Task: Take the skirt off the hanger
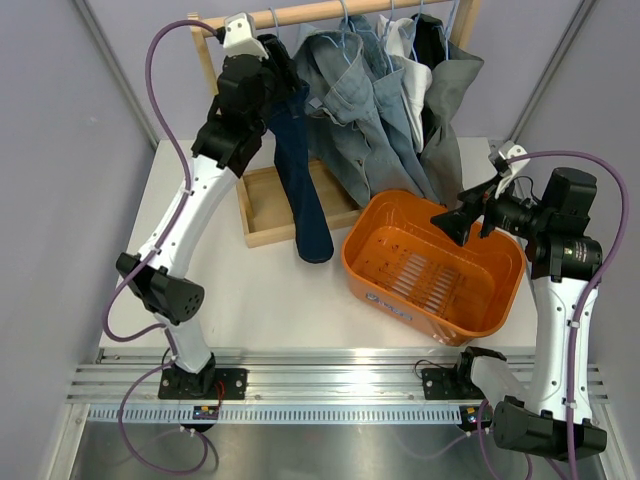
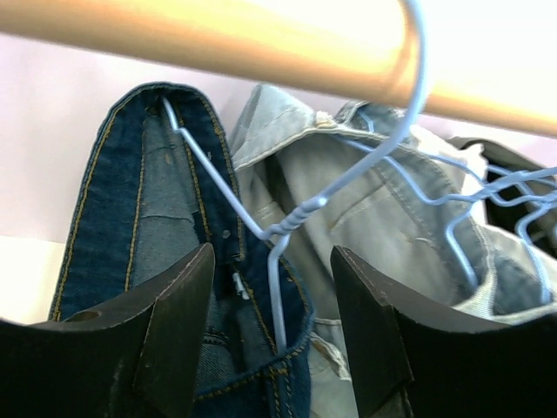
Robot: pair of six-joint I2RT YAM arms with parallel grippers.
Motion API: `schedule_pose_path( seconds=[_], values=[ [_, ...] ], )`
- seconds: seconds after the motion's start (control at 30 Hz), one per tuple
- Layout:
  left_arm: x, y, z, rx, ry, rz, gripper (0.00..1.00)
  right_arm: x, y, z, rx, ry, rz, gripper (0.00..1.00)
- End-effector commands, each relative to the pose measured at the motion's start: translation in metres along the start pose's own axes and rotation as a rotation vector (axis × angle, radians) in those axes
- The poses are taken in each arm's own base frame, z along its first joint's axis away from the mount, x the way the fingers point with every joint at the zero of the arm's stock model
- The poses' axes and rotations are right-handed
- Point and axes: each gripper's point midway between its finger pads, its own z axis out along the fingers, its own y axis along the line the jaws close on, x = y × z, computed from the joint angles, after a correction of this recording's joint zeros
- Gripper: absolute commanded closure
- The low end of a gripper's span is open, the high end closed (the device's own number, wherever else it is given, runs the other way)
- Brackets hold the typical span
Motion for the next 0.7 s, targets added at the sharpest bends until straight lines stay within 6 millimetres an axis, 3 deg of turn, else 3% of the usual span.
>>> schedule_pose_path(
  seconds=[0.0, 0.17, 0.33, 0.53, 0.67],
  values=[
    [-0.025, -0.001, 0.006, -0.023, -0.088, 0.011, 0.41, -0.01, 0.004, 0.0, -0.022, -0.038, -0.027, 0.0],
    [-0.01, 0.002, 0.019, -0.043, -0.066, 0.04, 0.42, -0.014, 0.004, 0.0, -0.023, -0.047, -0.032, 0.01],
    [-0.007, 0.007, 0.024, -0.066, -0.076, 0.071, 0.47, -0.015, 0.005, -0.001, -0.023, -0.049, -0.033, 0.01],
    [-0.012, 0.006, 0.025, -0.06, -0.091, 0.085, 0.67, -0.017, 0.007, -0.002, -0.021, -0.058, -0.034, 0.01],
    [-0.025, -0.003, 0.017, -0.018, -0.113, 0.064, 0.79, -0.017, 0.008, -0.002, -0.021, -0.059, -0.032, 0.0]
  ],
)
